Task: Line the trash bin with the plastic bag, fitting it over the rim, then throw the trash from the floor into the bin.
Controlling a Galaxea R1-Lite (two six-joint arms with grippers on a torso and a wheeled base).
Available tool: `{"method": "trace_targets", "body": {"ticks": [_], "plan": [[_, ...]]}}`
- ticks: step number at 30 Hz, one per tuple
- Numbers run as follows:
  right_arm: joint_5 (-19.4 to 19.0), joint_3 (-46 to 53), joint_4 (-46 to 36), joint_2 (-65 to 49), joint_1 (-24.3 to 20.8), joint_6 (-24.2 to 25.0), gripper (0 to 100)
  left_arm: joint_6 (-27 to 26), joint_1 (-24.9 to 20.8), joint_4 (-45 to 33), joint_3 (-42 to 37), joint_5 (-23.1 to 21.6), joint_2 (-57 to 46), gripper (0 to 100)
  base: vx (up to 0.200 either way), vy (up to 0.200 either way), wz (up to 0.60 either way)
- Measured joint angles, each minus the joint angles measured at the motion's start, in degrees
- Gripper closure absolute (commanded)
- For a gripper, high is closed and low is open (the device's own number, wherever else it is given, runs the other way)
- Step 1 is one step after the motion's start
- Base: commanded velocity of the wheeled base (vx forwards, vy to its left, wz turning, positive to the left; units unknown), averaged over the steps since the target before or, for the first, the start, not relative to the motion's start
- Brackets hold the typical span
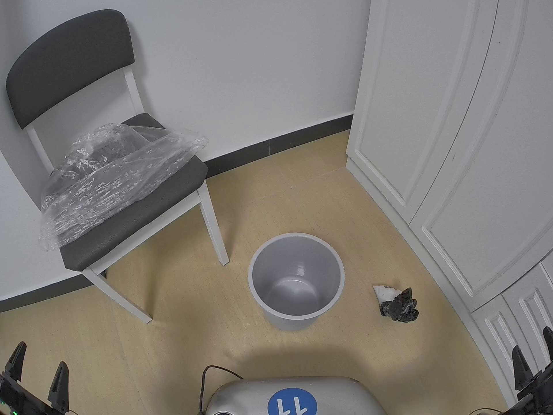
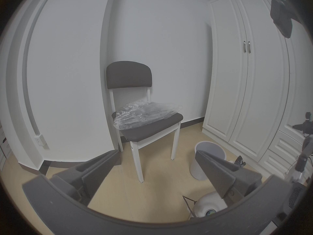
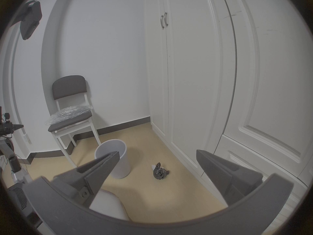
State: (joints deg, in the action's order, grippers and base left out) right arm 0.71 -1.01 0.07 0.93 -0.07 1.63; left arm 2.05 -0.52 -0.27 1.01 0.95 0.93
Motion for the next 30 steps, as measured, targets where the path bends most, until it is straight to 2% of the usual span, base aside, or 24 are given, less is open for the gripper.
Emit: {"method": "trace_targets", "body": {"ticks": [30], "plan": [[0.16, 0.00, 0.00, 0.00, 0.02, -0.20, 0, -1.37, 0.00, 0.24, 0.00, -0.24, 0.00, 0, 0.000, 0.000, 0.00]]}}
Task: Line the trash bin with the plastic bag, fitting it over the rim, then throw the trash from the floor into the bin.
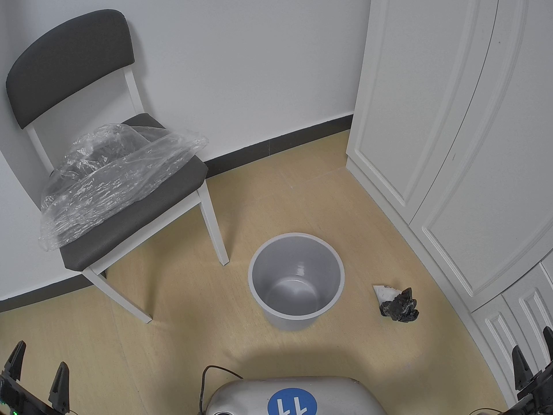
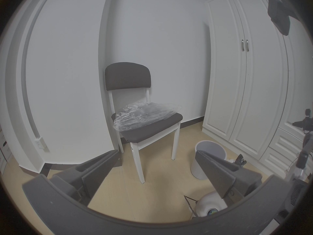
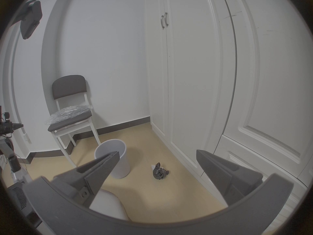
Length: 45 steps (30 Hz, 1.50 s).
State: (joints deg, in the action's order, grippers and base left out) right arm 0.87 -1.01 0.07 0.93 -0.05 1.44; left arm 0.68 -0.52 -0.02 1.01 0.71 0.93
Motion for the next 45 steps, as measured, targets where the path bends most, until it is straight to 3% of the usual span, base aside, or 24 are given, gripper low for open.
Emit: {"method": "trace_targets", "body": {"ticks": [10, 17, 22, 30, 33, 36, 40, 45], "plan": [[-0.84, 0.00, -0.07, 0.00, 0.16, -3.00, 0, -1.83, 0.00, -0.07, 0.00, -0.50, 0.00, 0, 0.000, 0.000, 0.00], [-0.87, 0.00, 0.04, 0.00, 0.16, -2.22, 0, -1.72, 0.00, -0.11, 0.00, -1.61, 0.00, 0, 0.000, 0.000, 0.00], [-0.62, 0.00, 0.11, 0.00, 0.10, -0.21, 0, 1.32, 0.00, -0.09, 0.00, -0.49, 0.00, 0, 0.000, 0.000, 0.00], [-1.41, 0.00, 0.28, 0.00, 0.10, -2.83, 0, -2.35, 0.04, 0.78, 0.00, -1.17, 0.00, 0, 0.000, 0.000, 0.00], [-1.65, 0.00, 1.21, 0.00, 0.12, -1.99, 0, -2.02, 0.04, 1.30, 0.00, -1.44, 0.00, 0, 0.000, 0.000, 0.00], [-1.90, -0.09, 4.66, 0.00, 0.10, 1.95, 0, -0.71, 0.04, 3.46, 0.24, -1.68, 0.00, 0, 0.000, 0.000, 0.00], [-4.50, -1.22, 6.96, 0.04, 0.16, 4.08, 0, -1.28, -0.10, 5.13, 4.13, -3.55, 0.09, 0, 0.000, 0.000, 0.00], [-7.40, -4.68, 8.29, 2.99, 0.43, 0.59, 0, -5.66, -0.33, 4.78, 8.66, -5.95, 3.32, 0, 0.000, 0.000, 0.00]]}}
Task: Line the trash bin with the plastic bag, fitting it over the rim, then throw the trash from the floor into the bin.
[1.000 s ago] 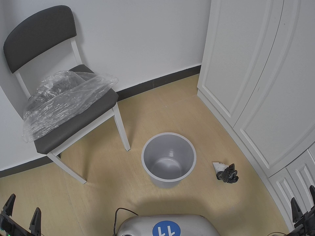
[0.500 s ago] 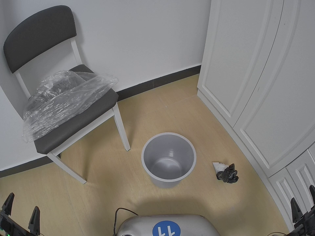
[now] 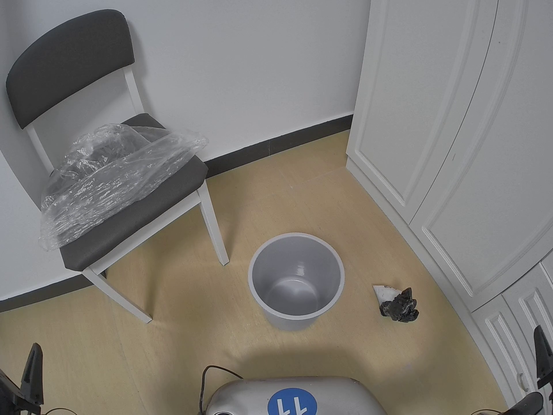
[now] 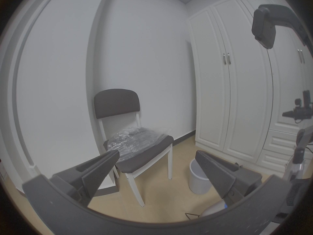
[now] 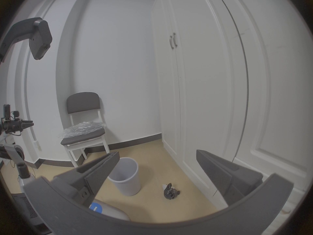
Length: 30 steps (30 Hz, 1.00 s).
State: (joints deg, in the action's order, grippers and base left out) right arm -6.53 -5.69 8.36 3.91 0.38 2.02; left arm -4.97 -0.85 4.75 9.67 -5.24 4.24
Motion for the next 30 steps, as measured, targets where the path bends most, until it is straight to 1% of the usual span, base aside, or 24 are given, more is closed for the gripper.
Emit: {"method": "trace_targets", "body": {"ticks": [3, 6, 9, 11, 13, 15, 19, 20, 22, 24, 26, 30], "plan": [[-0.57, -2.90, 1.56, 4.62, 0.17, -0.74, 0, -1.07, 0.00, 0.30, 1.33, -0.52, 4.10, 0, 0.000, 0.000, 0.00], [-0.28, -6.12, 4.44, 10.63, 0.35, -0.77, 0, -1.67, 0.41, 1.23, 1.94, -0.85, 8.90, 0, 0.000, 0.000, 0.00], [1.18, -9.24, 8.52, 17.60, 0.37, -0.28, 0, -2.35, 1.34, 2.90, 2.05, -1.10, 14.21, 0, 0.000, 0.000, 0.00], [2.90, -11.25, 12.04, 22.71, 0.17, 0.77, 0, -2.99, 2.33, 4.66, 1.96, -1.22, 18.27, 0, 0.000, 0.000, 0.00], [5.34, -13.15, 15.84, 27.48, -0.40, 2.11, 0, -3.80, 3.49, 6.95, 1.74, -1.29, 22.32, 0, 0.000, 0.000, 0.00], [9.16, -15.09, 19.52, 32.05, -1.61, 3.72, 0, -4.84, 4.57, 9.83, 1.49, -1.35, 26.51, 0, 0.000, 0.000, 0.00], [20.57, -19.64, 25.10, 40.31, -6.57, 6.78, 0, -7.75, 6.33, 16.31, 0.94, -1.35, 34.60, 0, 0.000, 0.000, 0.00], [23.04, -20.85, 26.15, 42.11, -8.25, 7.44, 0, -8.55, 6.66, 17.85, 0.77, -1.33, 36.60, 0, 0.000, 0.000, 0.00], [26.67, -22.81, 27.54, 45.06, -11.31, 8.40, 0, -9.72, 7.16, 20.48, 0.48, -1.32, 40.18, 0, 0.000, 0.000, 0.00], [28.50, -24.34, 28.48, 47.32, -13.98, 9.08, 0, -10.54, 7.55, 22.39, 0.33, -1.32, 43.54, 0, 0.000, 0.000, 0.00], [29.27, -25.42, 28.89, 49.20, -16.01, 9.50, 0, -11.03, 7.90, 23.95, 0.55, -1.27, 46.99, 0, 0.000, 0.000, 0.00], [29.93, -25.98, 29.22, 51.52, -18.13, 9.87, 0, -11.45, 8.90, 27.82, 2.01, -1.24, 53.69, 0, 0.000, 0.000, 0.00]]}}
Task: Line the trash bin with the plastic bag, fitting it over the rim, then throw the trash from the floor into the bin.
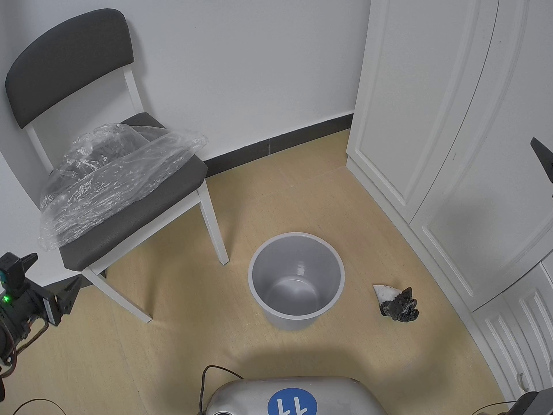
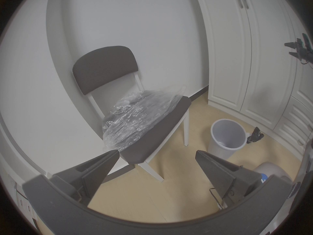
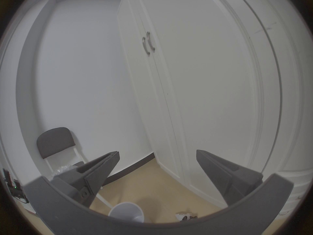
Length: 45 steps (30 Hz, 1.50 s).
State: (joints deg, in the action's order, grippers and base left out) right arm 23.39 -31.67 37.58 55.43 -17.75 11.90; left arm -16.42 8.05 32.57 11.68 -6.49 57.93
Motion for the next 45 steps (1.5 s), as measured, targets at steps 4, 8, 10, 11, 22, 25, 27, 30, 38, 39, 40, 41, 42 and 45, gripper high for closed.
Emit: {"method": "trace_targets", "body": {"ticks": [4, 8, 10, 11, 22, 25, 27, 30, 38, 39, 40, 41, 42, 45], "plan": [[0.22, 0.17, 0.18, 1.67, -0.96, 0.30, 0, -0.24, 1.13, 5.50, 1.38, 0.15, 6.99, 0, 0.000, 0.000, 0.00], [0.24, 0.41, 0.32, 3.04, -1.38, 0.85, 0, -1.39, 1.97, 11.17, 2.40, 1.43, 13.95, 0, 0.000, 0.000, 0.00], [0.26, 0.48, 0.35, 3.66, -1.46, 1.10, 0, -2.33, 2.43, 14.23, 2.93, 2.36, 17.48, 0, 0.000, 0.000, 0.00], [0.26, 0.50, 0.38, 3.96, -1.49, 1.18, 0, -2.73, 2.69, 16.25, 3.17, 2.82, 19.43, 0, 0.000, 0.000, 0.00], [0.15, 0.59, 3.57, 7.94, -1.68, 2.04, 0, -4.07, 4.90, 47.10, 3.67, 5.58, 37.68, 0, 0.000, 0.000, 0.00], [0.11, 0.76, 5.50, 9.45, -1.71, 2.30, 0, -4.16, 5.62, 49.73, 3.51, 6.28, 41.11, 0, 0.000, 0.000, 0.00], [0.09, 0.89, 5.83, 10.19, -1.73, 2.41, 0, -4.21, 5.97, 49.81, 3.47, 6.58, 42.90, 0, 0.000, 0.000, 0.00], [0.09, 0.94, 5.99, 10.83, -1.73, 2.49, 0, -4.16, 6.21, 50.31, 4.11, 7.38, 44.82, 0, 0.000, 0.000, 0.00], [0.06, 0.87, 6.01, 11.37, -1.73, 2.57, 0, 2.00, 6.50, 50.44, 8.74, 11.13, 47.30, 0, 0.000, 0.000, 0.00], [0.06, 0.83, 6.01, 11.39, -1.73, 2.60, 0, 2.68, 6.75, 50.44, 9.59, 11.39, 47.41, 0, 0.000, 0.000, 0.00], [0.06, 0.80, 6.01, 11.41, -1.73, 2.60, 0, 3.04, 7.05, 50.44, 10.31, 11.54, 47.45, 0, 0.000, 0.000, 0.00], [0.06, 0.78, 6.01, 11.41, -1.73, 2.60, 0, 3.38, 7.47, 50.44, 11.12, 11.68, 47.49, 0, 0.000, 0.000, 0.00], [0.06, 0.78, 6.01, 11.41, -1.73, 2.61, 0, 3.58, 7.94, 50.44, 11.91, 11.74, 47.52, 0, 0.000, 0.000, 0.00], [0.06, 0.67, 6.01, 11.43, -1.68, 2.83, 0, 4.50, 9.18, 50.42, 13.92, 11.81, 47.53, 0, 0.000, 0.000, 0.00]]}}
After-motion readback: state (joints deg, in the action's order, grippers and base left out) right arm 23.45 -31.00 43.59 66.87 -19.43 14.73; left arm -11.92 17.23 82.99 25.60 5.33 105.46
